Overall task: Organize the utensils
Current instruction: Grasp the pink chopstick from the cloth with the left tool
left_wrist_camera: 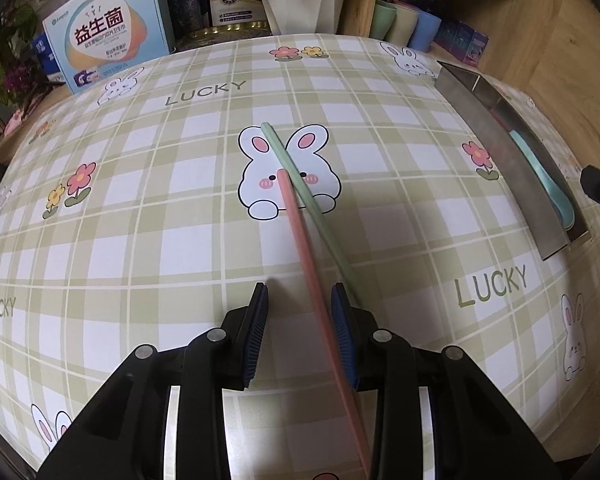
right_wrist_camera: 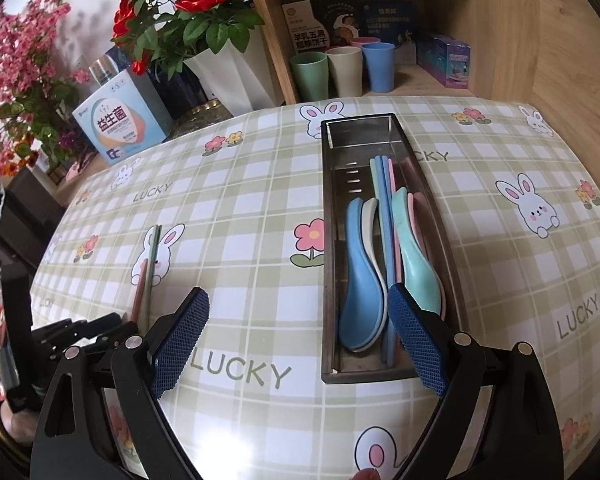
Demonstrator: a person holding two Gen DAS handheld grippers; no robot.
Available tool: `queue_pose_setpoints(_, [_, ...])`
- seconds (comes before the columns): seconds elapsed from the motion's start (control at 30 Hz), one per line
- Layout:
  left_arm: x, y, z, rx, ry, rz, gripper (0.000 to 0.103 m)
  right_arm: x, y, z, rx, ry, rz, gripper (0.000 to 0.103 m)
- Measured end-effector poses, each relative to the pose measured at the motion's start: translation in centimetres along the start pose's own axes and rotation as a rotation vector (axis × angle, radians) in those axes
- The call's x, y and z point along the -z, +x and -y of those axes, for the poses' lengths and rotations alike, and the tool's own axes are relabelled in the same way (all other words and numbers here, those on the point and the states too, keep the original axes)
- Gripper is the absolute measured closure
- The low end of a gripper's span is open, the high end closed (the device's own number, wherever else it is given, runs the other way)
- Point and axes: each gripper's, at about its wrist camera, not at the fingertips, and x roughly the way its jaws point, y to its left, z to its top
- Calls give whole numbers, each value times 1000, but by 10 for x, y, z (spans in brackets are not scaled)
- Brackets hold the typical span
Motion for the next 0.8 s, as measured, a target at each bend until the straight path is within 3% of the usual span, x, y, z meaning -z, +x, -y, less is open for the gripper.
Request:
queue_pose_setpoints(0.57, [3, 1, 6, -46, 5, 30, 71, 7, 0, 4, -13, 19, -8, 15])
queue_pose_setpoints(0.63, [4, 0, 7, -38, 3, 36, 80, 8, 0, 4, -13, 21, -9, 15])
queue_pose_setpoints(0.67, [4, 0, 7, -32, 1, 35, 95, 8, 0, 4, -15, 21, -10, 15])
queue_pose_setpoints(0.8, [5, -2, 1, 0, -31, 37, 97, 9, 2, 3, -34, 33, -30, 15])
